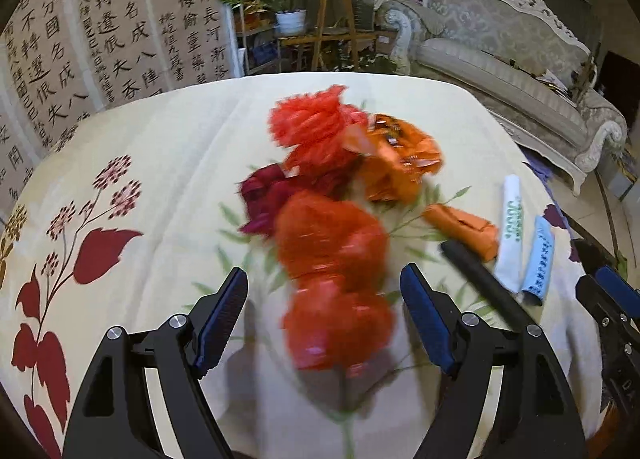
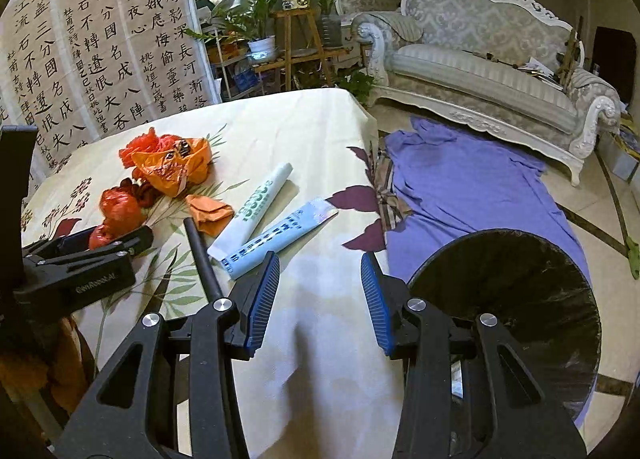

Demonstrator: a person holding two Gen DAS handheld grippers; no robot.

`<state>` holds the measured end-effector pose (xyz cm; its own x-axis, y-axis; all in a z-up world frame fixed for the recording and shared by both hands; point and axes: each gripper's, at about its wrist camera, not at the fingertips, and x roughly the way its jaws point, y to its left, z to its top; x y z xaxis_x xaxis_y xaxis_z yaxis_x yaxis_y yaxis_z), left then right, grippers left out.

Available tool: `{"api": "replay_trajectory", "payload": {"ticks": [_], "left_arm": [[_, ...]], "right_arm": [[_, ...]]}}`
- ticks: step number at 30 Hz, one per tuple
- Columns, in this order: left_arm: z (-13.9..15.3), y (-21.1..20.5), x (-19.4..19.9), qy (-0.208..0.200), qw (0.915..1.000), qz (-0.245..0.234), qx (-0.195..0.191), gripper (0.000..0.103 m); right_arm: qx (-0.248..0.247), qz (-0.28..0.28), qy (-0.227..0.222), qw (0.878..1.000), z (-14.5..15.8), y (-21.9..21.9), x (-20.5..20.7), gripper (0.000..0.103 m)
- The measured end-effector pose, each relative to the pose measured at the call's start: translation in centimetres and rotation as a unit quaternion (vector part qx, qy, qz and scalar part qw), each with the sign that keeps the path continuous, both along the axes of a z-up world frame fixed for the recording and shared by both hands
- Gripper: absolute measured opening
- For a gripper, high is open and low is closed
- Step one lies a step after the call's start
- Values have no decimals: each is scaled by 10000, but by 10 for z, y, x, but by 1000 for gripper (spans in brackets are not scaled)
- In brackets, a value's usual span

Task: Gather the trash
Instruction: 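Grasp the red plastic bag with the left tool while the right tool approaches the black rod, then grasp the black rod upright with the right tool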

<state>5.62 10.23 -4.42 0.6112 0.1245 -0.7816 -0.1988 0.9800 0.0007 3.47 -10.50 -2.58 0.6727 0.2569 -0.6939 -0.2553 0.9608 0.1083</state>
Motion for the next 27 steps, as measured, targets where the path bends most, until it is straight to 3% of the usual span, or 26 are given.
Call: {"api": "replay_trajectory", "payload": {"ticks": [7,13,14,15,16,18,27], "left_arm": [[3,4,-11,-49,9998,-121,-169,76],[3,-3,4,-90,9997,-202,-101,75],[0,-2,6,-35,9997,-207,-121,70],[-2,0,6,17,9996,-214,-175,55],[-3,1,6,46,9995,-228,-204,47],[-2,3,3,-8,9994,-311,-126,37],[-1,16,-17,-30,9995,-298,-85,36]], "right_arm": [[-6,51,18,10000,0,3,-2,42],[-4,82,38,10000,0,7,-3,42],[-2,93,43,9999,0,7,-3,42],[-4,108,45,9999,0,9,-4,42],[-9,124,42,9999,1,10,-4,42],[-21,172,39,9998,1,14,-5,42],[-86,433,170,9989,-4,32,-11,41]]}}
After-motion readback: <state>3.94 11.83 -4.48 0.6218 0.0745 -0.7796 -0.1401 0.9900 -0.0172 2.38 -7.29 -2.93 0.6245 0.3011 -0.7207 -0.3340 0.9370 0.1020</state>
